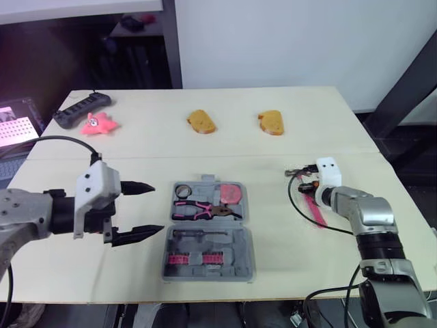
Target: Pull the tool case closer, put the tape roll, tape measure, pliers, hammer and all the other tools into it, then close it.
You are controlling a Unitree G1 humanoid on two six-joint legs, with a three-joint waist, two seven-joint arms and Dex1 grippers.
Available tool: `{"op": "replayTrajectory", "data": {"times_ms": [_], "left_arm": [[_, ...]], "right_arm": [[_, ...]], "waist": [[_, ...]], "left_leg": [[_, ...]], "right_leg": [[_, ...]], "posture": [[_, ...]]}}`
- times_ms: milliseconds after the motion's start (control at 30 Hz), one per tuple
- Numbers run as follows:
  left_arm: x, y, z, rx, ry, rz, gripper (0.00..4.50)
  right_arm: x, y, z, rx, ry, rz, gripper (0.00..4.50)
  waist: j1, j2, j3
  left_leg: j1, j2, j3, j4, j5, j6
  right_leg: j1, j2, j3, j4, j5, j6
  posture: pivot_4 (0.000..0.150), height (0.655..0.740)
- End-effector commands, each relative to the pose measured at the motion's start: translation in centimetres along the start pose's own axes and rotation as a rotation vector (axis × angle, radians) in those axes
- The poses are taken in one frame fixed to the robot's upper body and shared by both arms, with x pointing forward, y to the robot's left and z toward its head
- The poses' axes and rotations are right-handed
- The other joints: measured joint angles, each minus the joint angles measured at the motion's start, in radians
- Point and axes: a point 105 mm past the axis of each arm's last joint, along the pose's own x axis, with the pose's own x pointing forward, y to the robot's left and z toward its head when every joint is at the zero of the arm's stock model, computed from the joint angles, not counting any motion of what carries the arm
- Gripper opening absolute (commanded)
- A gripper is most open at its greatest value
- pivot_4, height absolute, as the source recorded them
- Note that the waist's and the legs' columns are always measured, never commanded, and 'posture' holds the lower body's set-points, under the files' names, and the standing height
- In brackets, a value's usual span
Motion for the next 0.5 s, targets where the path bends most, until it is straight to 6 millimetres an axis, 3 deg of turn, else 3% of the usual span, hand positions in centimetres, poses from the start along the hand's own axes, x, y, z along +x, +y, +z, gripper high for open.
{"op": "replayTrajectory", "data": {"times_ms": [33, 233, 367, 500], "left_arm": [[0.3, -0.3, 0.4, 0.029, -0.012, -0.007, 4.50], [0.7, -0.5, 0.2, 0.023, -0.015, -0.026, 4.50], [1.1, -0.5, 0.1, 0.022, -0.021, -0.044, 4.50], [1.5, -0.4, -0.1, 0.035, -0.022, -0.051, 4.50]], "right_arm": [[-0.4, 0.0, -0.3, -0.001, -0.002, 0.005, 0.02], [-3.0, 2.0, -1.2, 0.011, 0.050, 0.091, 0.02], [-5.3, 5.0, -3.0, 0.025, 0.122, 0.158, 0.02], [-6.3, 6.6, -4.7, 0.046, 0.173, 0.131, 0.02]], "waist": [[0.001, 0.000, 0.000], [0.003, 0.000, 0.000], [0.002, 0.000, 0.000], [0.002, 0.000, 0.000]], "left_leg": [[0.000, 0.000, 0.000, 0.000, 0.000, 0.000], [0.000, 0.000, -0.001, -0.002, 0.000, 0.000], [0.000, 0.000, -0.001, -0.002, 0.000, 0.000], [0.000, 0.000, -0.001, -0.001, 0.000, 0.000]], "right_leg": [[0.000, 0.000, 0.000, 0.000, 0.000, 0.000], [0.000, 0.000, 0.000, 0.000, 0.000, 0.000], [-0.001, 0.000, -0.001, 0.000, 0.000, 0.000], [-0.001, 0.000, -0.001, 0.001, 0.000, 0.000]], "posture": [[0.150, 0.7400], [0.150, 0.7400], [0.150, 0.7400], [0.150, 0.7400]]}}
